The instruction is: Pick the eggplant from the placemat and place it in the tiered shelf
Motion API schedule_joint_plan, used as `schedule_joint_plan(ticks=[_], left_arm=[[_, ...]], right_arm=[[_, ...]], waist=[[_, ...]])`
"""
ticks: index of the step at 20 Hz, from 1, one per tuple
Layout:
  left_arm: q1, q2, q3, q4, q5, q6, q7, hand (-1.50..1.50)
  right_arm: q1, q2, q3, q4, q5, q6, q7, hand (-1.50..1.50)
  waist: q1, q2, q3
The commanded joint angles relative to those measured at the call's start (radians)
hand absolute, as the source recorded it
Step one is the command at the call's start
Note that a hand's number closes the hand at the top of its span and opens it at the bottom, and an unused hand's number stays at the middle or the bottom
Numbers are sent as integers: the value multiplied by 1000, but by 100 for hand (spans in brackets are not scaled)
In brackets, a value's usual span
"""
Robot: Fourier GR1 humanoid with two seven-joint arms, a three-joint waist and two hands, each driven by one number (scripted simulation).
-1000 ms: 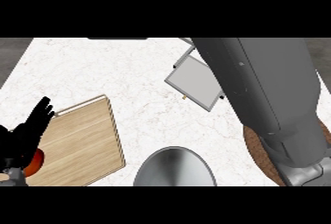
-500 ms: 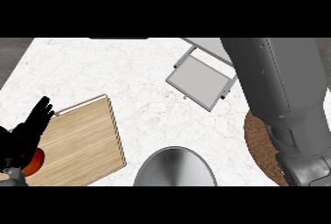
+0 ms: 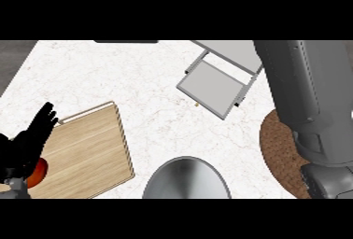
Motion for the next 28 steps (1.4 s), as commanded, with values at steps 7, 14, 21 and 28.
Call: schedule_joint_plan(ticks=[7, 14, 21, 28], left_arm=[[17, -28, -13, -30, -15, -1, 39, 0], [66, -4, 37, 39, -4, -47, -73, 0], [40, -18, 24, -1, -15, -24, 8, 0], [53, -6, 56, -16, 7, -31, 23, 0]], right_arm=[[25, -29, -59, 1, -42, -141, -52, -150], [104, 68, -108, -165, -116, -248, -2, -150], [134, 96, -107, -444, -162, -234, 27, -150], [207, 33, -109, -879, -160, 67, 163, -150]], waist=[[4, 13, 0], [-6, 9, -1], [-19, 4, 0], [-46, -8, 0]])
